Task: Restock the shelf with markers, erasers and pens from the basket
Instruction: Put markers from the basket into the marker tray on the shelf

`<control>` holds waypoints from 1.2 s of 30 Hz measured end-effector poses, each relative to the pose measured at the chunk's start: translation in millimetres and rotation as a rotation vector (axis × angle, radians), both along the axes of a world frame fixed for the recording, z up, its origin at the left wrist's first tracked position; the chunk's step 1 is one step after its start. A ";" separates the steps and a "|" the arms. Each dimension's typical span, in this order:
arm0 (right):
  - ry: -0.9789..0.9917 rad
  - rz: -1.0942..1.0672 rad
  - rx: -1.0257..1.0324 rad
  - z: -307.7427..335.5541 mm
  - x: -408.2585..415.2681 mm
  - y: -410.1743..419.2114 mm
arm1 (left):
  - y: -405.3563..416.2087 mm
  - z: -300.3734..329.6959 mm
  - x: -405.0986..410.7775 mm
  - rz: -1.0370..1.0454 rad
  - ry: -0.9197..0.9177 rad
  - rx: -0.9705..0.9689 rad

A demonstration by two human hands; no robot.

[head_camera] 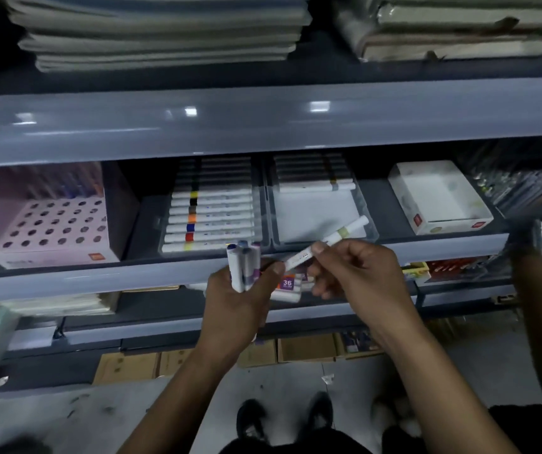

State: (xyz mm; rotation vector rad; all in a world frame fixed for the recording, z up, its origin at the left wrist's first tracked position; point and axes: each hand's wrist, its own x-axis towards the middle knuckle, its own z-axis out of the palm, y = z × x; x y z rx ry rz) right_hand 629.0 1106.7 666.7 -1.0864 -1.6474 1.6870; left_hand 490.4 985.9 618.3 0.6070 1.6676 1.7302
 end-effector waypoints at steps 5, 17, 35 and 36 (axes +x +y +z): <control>-0.079 -0.021 0.507 3.0 10.2 16.6 | 15.0 11.9 0.4 0.109 0.055 -0.017; -0.274 0.270 1.237 16.2 5.6 63.6 | 37.1 23.9 2.0 0.118 0.169 -0.069; -0.442 0.225 1.180 15.8 -33.2 117.4 | 40.7 19.3 -5.5 0.145 0.511 -0.169; -0.482 0.232 1.176 14.3 -37.2 120.4 | 40.9 17.7 -4.8 0.142 0.522 -0.188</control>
